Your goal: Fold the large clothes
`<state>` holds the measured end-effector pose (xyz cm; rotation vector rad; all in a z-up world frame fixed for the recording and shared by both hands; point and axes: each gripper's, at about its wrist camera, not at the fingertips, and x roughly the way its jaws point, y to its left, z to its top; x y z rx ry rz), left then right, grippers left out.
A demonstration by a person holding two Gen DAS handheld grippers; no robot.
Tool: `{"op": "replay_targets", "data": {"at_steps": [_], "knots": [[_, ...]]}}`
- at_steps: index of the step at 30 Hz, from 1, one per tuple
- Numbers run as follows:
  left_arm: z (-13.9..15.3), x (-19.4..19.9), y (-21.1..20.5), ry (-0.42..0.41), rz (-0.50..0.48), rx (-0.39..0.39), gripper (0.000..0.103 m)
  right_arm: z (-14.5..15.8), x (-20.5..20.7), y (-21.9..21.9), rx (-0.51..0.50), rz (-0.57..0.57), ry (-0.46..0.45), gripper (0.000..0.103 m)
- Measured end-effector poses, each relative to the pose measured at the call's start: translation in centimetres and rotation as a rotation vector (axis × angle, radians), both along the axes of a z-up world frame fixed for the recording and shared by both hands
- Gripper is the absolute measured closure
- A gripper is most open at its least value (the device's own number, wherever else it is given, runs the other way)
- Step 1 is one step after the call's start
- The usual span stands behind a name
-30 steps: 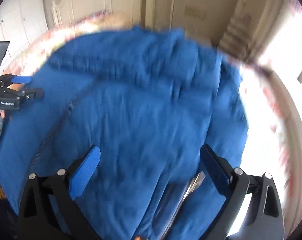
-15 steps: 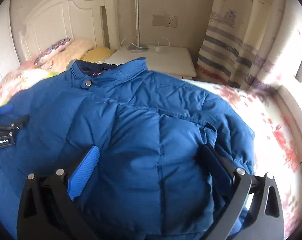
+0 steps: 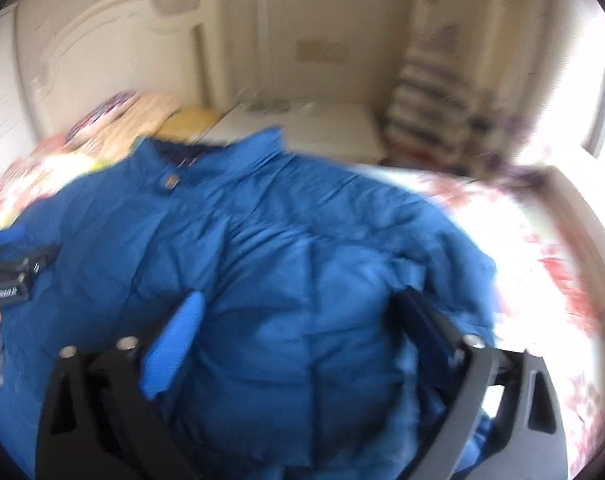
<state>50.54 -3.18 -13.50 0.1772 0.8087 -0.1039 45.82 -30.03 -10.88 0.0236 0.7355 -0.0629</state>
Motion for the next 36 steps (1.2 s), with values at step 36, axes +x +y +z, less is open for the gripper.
{"op": "replay_targets", "data": {"at_steps": [36], "knots": [[-2.3,-33.6,18.0,0.088,0.018,-0.147,0.005,-2.9,-37.7,-8.0,0.224,0.112,0.080,0.010]]}}
